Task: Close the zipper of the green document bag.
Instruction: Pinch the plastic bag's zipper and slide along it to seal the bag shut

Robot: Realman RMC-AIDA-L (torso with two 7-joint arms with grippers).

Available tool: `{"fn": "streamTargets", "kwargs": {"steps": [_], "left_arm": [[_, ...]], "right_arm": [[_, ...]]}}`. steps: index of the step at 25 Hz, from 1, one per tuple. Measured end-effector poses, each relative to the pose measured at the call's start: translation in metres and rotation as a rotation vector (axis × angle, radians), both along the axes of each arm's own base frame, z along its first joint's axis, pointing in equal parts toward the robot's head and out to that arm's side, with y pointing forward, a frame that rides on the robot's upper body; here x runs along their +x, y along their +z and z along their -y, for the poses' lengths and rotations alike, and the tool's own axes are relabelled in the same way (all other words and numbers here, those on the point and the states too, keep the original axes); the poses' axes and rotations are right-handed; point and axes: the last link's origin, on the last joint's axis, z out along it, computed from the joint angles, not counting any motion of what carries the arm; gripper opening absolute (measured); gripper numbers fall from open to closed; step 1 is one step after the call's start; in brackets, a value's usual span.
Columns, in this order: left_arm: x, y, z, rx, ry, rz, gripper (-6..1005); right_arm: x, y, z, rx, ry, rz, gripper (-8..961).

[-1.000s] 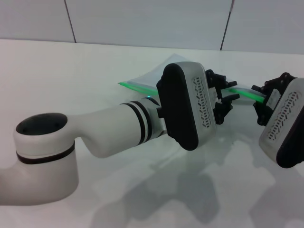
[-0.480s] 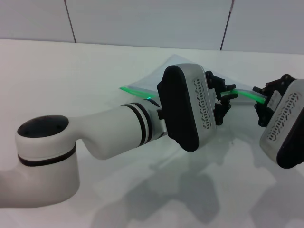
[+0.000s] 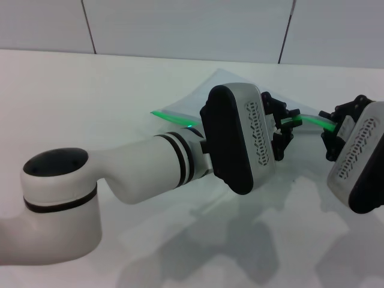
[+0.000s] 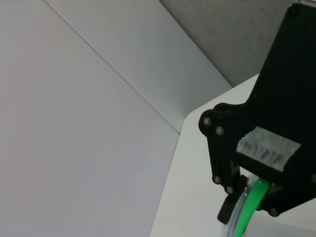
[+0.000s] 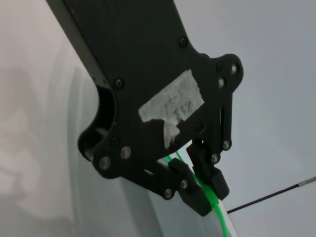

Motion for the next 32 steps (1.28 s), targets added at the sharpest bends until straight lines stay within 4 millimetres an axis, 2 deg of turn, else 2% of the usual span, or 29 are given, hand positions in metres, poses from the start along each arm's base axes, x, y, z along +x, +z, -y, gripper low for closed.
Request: {"fn": "streamTargets", "kwargs": {"steps": [32], "left_arm": [[-0.0017, 0.0005, -0.0021, 0.005, 0.01, 0.0, 76]], "right_arm": [[-0.0025, -0.0043, 0.0011, -0.018, 0.002, 0.0, 86]]}}
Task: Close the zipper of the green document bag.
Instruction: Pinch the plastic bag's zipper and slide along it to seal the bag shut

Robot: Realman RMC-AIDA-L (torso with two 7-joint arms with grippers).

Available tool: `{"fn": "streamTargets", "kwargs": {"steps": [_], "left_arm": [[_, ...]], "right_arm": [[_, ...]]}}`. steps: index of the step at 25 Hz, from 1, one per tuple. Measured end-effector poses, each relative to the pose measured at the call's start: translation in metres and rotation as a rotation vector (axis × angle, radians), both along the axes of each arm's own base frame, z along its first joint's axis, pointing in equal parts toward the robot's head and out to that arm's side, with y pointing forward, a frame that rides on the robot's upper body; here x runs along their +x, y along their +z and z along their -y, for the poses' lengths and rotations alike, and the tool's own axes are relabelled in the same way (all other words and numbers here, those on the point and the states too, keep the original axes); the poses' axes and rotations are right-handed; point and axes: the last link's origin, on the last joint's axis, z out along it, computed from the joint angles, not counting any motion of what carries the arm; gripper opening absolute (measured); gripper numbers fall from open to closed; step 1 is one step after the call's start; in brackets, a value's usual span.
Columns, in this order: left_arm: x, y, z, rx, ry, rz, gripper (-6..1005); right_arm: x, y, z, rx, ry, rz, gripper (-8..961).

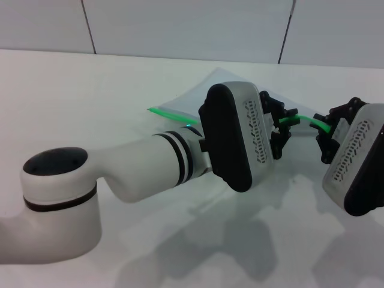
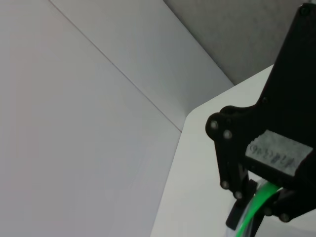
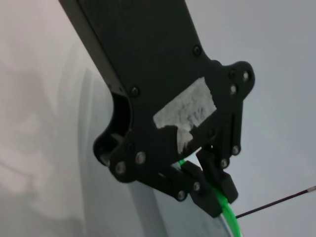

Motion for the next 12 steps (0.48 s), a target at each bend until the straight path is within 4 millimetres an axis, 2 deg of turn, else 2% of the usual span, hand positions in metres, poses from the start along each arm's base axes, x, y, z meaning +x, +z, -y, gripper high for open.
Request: {"fn": "streamTargets", "kwargs": {"steps": [8, 12], "left_arm": [[-0.009, 0.0, -0.005, 0.01, 0.032, -0.014, 76], [-0.021, 0.001, -0.01, 0.022, 0.069, -0.03, 76]], "right_arm": [[-0.001, 0.005, -0.001, 0.019, -0.001, -0.009, 88], [0.001, 0.01, -0.003, 0.038, -0.01, -0.013, 89]]}}
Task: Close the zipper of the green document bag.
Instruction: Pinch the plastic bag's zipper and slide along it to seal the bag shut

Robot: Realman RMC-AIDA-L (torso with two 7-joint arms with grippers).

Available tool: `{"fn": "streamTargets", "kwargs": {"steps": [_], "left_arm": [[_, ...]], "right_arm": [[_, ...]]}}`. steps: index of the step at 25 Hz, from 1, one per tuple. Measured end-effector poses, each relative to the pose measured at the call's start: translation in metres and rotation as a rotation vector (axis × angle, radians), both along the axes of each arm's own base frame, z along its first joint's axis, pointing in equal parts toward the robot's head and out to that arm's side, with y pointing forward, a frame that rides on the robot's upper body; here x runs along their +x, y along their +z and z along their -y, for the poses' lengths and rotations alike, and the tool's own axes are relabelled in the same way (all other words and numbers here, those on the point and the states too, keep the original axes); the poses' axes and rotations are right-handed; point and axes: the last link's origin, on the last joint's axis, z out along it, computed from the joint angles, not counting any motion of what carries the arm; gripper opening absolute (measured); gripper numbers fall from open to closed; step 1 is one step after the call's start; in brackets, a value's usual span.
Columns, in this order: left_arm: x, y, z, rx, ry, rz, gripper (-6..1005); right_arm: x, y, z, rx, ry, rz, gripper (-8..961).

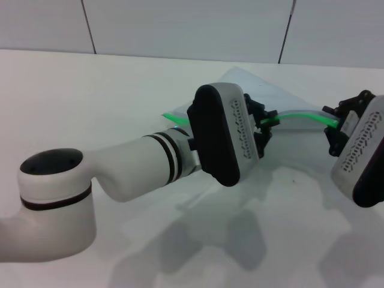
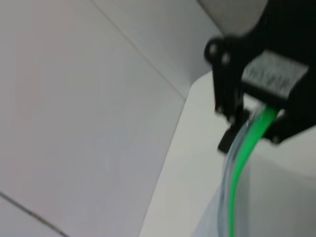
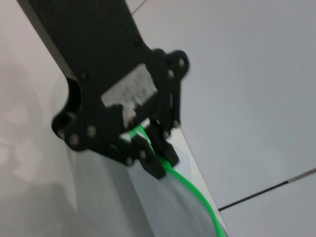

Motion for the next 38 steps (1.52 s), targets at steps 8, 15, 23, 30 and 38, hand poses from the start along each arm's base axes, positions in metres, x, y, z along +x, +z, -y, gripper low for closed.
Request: {"fn": "streamTargets", "kwargs": {"steps": [8, 15, 23, 30, 38], "left_arm": [[-0.019, 0.004, -0.008, 0.029, 0.074, -0.003, 76], [-0.046, 0.013, -0.013, 0.069, 0.165, -0.011, 75], [-0.08, 0.031, -0.023, 0.147, 0.29, -0.014, 75], [-0.084, 0.039, -0.027, 0.175, 0.312, -0.003, 75], [-0.077, 0.039, -0.029, 0.174, 0.306, 0.014, 75]], "right_arm": [[0.005, 0.012, -0.001, 0.039, -0.019, -0.009, 91], [0.008, 0.02, -0.003, 0.067, -0.031, -0.016, 93], [0.017, 0.033, -0.006, 0.119, -0.054, -0.025, 95], [0.023, 0.036, -0.008, 0.14, -0.065, -0.033, 96], [0.023, 0.042, -0.014, 0.19, -0.072, -0.095, 98]]}}
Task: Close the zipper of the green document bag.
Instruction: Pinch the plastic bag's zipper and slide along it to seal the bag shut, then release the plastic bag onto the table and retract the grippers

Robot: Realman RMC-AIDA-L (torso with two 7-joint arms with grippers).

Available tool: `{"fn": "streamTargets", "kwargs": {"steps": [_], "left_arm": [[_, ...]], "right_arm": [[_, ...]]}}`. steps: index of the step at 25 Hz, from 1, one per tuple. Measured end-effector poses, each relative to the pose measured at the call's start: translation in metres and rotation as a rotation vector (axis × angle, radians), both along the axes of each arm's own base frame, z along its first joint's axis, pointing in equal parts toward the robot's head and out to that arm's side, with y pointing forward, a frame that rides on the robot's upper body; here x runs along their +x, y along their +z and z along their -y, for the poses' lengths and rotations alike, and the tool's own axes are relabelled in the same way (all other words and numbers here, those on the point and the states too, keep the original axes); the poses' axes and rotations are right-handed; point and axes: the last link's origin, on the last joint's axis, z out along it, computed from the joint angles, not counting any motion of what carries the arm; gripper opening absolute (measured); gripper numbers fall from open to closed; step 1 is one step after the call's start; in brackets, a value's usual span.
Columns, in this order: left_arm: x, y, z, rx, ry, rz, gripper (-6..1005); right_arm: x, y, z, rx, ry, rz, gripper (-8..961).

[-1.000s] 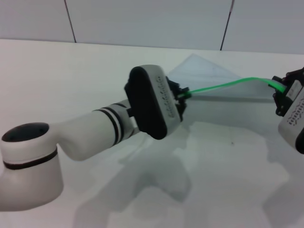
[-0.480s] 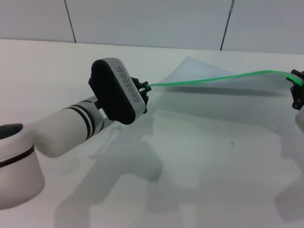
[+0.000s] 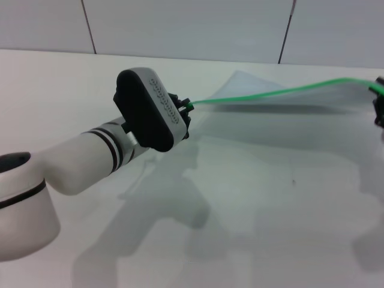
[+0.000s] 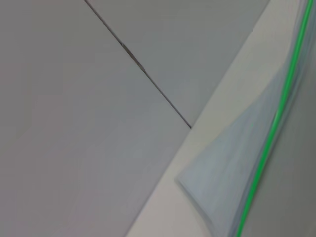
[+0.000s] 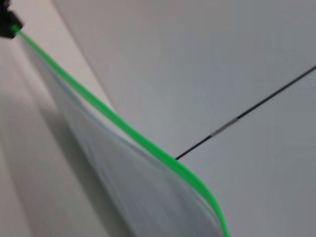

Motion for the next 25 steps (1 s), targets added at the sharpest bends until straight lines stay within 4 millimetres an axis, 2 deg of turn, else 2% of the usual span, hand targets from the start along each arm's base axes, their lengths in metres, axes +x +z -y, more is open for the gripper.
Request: {"fn": "streamTargets", "kwargs": {"steps": [3, 6, 10, 12, 14, 17, 19, 21, 25], "left_arm": [[0.01, 0.005, -0.004, 0.016, -0.016, 0.032, 75], [0.02, 0.013, -0.009, 0.037, -0.012, 0.094, 91], [0.034, 0.027, -0.018, 0.049, 0.024, 0.293, 142], [0.042, 0.036, -0.021, 0.048, 0.029, 0.424, 182], [0.051, 0.048, -0.021, 0.045, 0.004, 0.582, 223], [0.053, 0.068, -0.019, 0.067, -0.039, 0.751, 284], [0.046, 0.078, -0.013, 0.088, -0.061, 0.809, 325], [0.035, 0.081, -0.006, 0.107, -0.077, 0.825, 423], [0.012, 0.074, 0.0, 0.111, -0.053, 0.796, 614]], "right_arm": [[0.001, 0.012, -0.005, 0.065, -0.026, -0.086, 99], [0.001, 0.027, -0.01, 0.148, -0.043, -0.192, 151], [-0.004, 0.051, -0.01, 0.305, 0.008, -0.42, 219], [-0.006, 0.056, -0.006, 0.362, 0.062, -0.51, 254], [-0.002, 0.053, -0.004, 0.395, 0.093, -0.58, 288], [0.009, 0.04, -0.009, 0.413, 0.099, -0.666, 447], [0.014, 0.026, -0.015, 0.397, 0.08, -0.707, 553], [0.021, 0.011, -0.021, 0.381, 0.053, -0.746, 564], [0.034, -0.011, -0.021, 0.406, 0.069, -0.794, 570]]}}
